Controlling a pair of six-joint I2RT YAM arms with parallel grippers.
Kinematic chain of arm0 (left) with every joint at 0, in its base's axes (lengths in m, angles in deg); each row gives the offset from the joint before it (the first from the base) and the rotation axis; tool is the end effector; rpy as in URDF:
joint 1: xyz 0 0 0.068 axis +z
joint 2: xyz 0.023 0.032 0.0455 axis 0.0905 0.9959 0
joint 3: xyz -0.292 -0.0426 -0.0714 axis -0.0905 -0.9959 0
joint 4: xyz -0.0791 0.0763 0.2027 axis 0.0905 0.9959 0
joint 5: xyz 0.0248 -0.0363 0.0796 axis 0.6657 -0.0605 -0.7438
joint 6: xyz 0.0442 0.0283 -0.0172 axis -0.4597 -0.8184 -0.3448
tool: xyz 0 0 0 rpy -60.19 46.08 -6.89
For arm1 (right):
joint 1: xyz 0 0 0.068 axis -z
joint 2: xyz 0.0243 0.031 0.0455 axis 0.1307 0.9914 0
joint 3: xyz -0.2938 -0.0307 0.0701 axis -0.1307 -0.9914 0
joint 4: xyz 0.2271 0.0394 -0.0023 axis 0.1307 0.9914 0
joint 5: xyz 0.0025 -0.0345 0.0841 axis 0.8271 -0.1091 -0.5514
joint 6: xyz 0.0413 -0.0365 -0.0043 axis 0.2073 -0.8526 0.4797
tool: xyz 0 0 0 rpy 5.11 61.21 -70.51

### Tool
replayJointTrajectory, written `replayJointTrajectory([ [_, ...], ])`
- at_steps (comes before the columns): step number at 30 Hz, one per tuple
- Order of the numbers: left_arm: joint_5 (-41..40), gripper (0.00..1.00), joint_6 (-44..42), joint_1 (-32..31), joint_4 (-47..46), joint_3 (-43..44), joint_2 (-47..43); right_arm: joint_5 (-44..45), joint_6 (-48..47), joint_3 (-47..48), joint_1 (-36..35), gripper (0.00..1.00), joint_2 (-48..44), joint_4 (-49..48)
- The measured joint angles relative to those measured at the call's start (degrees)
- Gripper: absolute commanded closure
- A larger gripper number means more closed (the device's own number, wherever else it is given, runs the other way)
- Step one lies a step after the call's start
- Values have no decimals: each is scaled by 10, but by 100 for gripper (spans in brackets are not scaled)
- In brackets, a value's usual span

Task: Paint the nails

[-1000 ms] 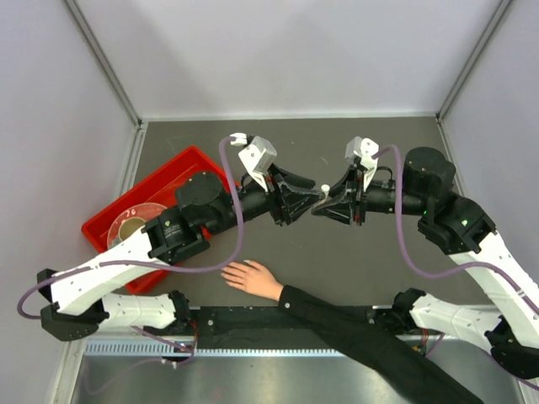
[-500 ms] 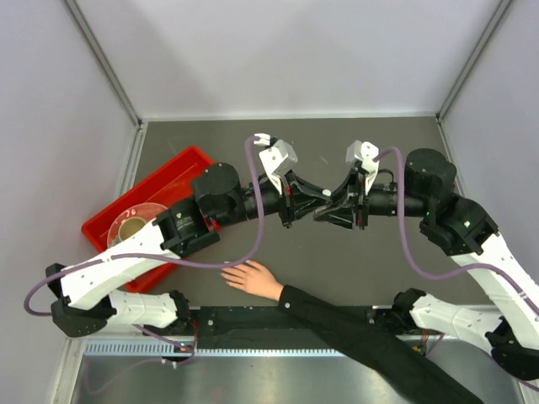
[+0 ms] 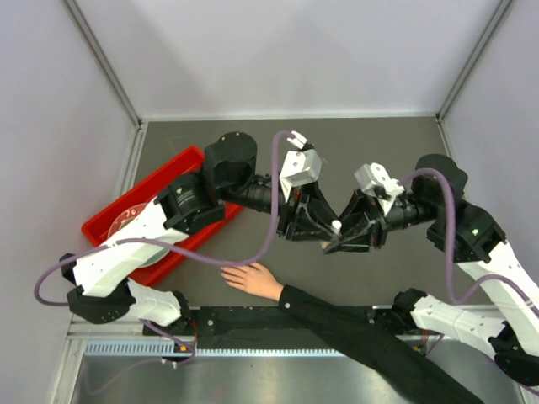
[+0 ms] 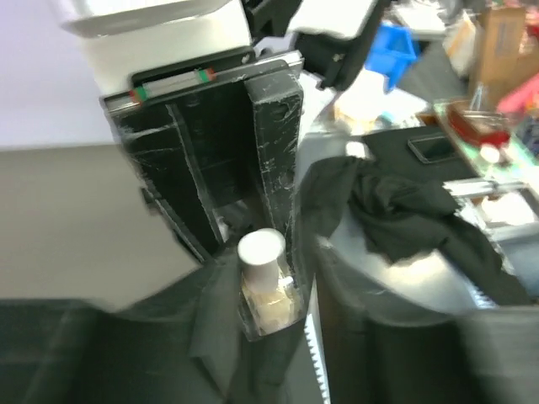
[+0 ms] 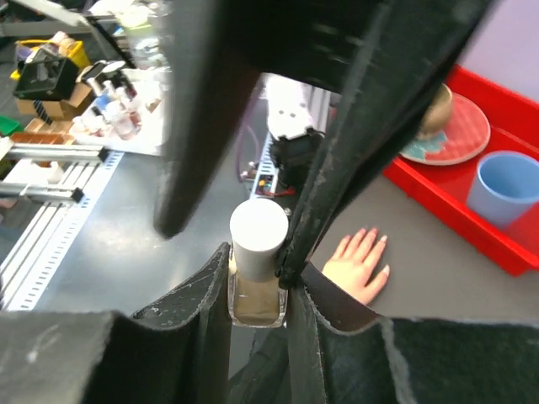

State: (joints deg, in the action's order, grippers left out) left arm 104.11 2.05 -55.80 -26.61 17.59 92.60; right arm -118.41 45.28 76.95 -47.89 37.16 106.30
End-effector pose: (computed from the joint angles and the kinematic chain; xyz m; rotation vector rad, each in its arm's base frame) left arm 0.0908 -0.2186 0.5273 1.4206 1.2477 -1.4751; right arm 0.0494 0.0861 0.4662 -1.4116 1.2211 1.4166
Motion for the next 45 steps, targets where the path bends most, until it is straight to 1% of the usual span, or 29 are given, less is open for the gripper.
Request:
replayJointTrajectory([
  [1,-21,41,6,-3,2,-10,-10,17,-2,0,0,100,5,3],
  [5,-130,31,17,-10,-19,-82,-71,69,-11,0,0,100,26,9],
  [7,-187,32,20,-10,-27,-111,-95,87,-15,0,0,100,32,16],
  [9,-249,37,30,-5,-30,-125,-116,101,-18,1,0,100,31,28],
  [10,-280,40,37,-3,-30,-126,-124,110,-19,3,0,100,31,33],
  [11,-306,46,47,-3,-31,-125,-131,123,-20,6,0,100,33,40],
  [13,-360,49,69,-3,-24,-105,-136,151,-22,13,0,100,35,49],
  [14,-372,50,77,-3,-24,-96,-135,162,-23,16,0,100,37,53],
  [15,-393,53,89,-3,-19,-80,-130,177,-25,19,0,100,39,57],
  [18,-434,56,119,-3,-11,-47,-114,210,-25,21,0,100,44,60],
  [22,-448,58,136,-5,6,-42,-88,243,-25,21,0,100,56,68],
  [27,-439,56,136,-12,36,-42,-56,264,-25,27,0,100,67,80],
  [31,-426,57,134,-14,50,-40,-49,271,-25,27,0,100,67,83],
  [35,-420,56,127,-20,76,-11,-31,276,-26,27,0,100,67,85],
  [45,-426,59,115,-25,135,26,1,277,-26,27,0,100,71,87],
])
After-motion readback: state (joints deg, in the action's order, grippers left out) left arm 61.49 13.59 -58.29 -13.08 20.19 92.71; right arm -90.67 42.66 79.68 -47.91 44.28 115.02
